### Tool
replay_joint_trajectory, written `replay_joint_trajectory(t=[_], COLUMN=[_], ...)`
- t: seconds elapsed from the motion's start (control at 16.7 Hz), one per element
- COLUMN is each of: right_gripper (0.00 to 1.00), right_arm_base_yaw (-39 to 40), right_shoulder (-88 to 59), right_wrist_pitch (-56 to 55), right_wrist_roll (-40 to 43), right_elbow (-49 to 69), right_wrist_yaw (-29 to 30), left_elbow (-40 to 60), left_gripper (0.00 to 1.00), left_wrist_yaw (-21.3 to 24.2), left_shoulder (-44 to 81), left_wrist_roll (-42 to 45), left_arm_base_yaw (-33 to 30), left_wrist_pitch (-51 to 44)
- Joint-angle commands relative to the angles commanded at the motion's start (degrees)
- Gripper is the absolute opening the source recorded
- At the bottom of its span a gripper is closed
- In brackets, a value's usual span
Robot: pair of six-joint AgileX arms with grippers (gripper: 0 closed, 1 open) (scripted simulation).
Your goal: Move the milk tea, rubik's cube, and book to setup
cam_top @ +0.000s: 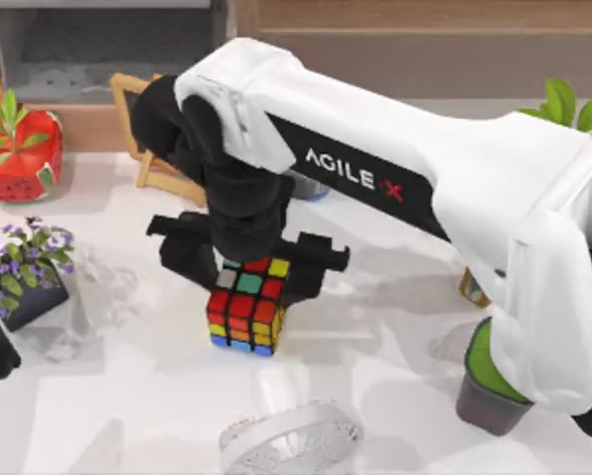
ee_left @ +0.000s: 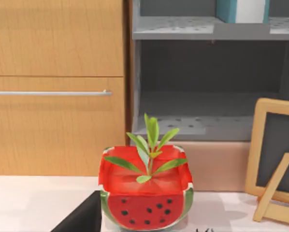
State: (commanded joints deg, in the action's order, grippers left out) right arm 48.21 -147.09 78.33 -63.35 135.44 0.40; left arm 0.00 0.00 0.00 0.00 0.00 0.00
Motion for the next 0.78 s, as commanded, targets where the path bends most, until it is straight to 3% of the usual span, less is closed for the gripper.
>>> replay_joint_trajectory(t=[0.78], right_gripper=[0.00], right_arm_base_yaw=[-0.11], right_shoulder=[-1.44], right_wrist_pitch=[6.67], right_wrist_roll=[-0.15], right_elbow=[8.05], right_wrist_yaw=[0.00], left_elbow=[0.00], left_gripper=[1.00], left_wrist_yaw=[0.00], left_shoulder=[0.00], left_wrist_roll=[0.00], left_arm_base_yaw=[0.00], left_wrist_pitch=[0.00])
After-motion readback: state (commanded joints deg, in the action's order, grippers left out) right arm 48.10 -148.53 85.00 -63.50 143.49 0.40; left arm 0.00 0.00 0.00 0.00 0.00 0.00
